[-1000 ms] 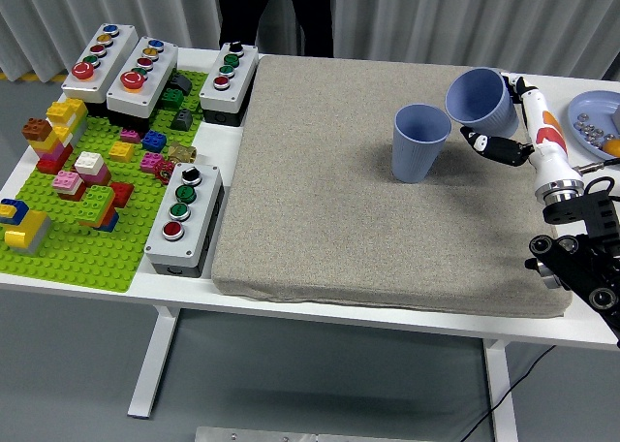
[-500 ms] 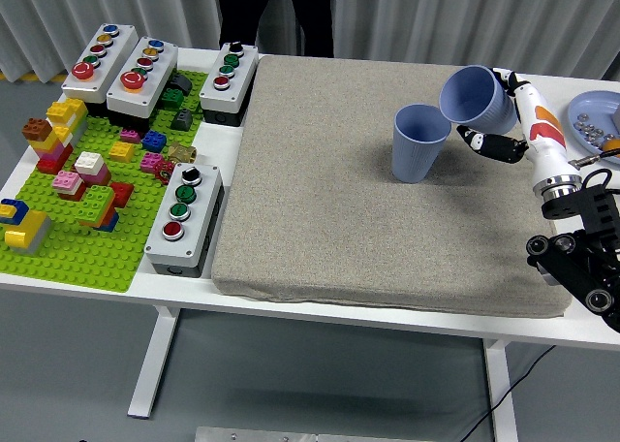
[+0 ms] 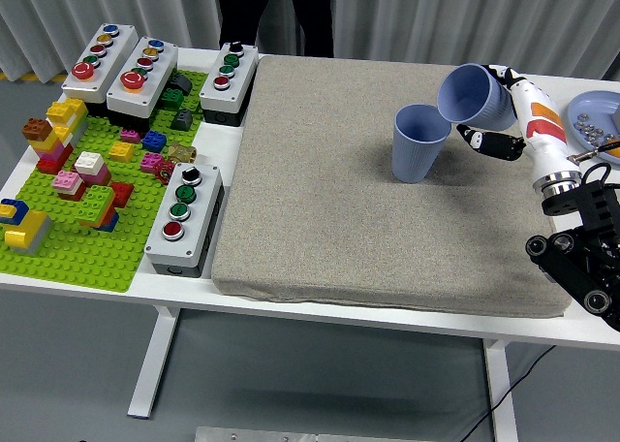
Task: Pick cup pour cup place
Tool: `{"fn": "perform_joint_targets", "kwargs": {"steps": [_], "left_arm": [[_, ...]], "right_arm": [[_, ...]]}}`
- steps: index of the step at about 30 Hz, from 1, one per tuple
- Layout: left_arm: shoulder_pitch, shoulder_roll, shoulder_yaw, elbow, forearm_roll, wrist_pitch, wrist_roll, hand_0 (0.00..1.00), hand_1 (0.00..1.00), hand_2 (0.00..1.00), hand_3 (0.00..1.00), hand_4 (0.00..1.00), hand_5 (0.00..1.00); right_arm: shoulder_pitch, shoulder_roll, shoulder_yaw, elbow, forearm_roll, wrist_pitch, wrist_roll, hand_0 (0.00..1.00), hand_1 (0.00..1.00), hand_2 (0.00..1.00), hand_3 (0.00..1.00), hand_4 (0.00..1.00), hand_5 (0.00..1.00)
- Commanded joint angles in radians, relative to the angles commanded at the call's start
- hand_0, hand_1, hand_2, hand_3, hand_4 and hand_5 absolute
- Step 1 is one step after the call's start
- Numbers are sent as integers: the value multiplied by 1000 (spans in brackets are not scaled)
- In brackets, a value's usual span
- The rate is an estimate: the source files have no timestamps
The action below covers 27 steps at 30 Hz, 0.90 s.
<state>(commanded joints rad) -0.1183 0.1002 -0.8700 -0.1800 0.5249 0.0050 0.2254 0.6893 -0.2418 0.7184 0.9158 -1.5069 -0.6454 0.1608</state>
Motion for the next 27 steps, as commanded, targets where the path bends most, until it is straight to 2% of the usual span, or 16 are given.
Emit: {"fn": "perform_joint_targets", "kwargs": {"steps": [12, 27], "left_arm": [[3, 0, -3, 0, 3, 1, 0, 756, 810, 848, 767, 517, 946], [4, 1, -1, 0, 2, 0, 0, 756, 809, 848, 767, 517, 944]], "right_arm": [[7, -2, -12, -21, -58, 0, -12, 797, 623, 531, 609, 698, 208], [19, -12, -18, -12, -120, 0, -29, 796, 623, 532, 606, 696, 207]]}}
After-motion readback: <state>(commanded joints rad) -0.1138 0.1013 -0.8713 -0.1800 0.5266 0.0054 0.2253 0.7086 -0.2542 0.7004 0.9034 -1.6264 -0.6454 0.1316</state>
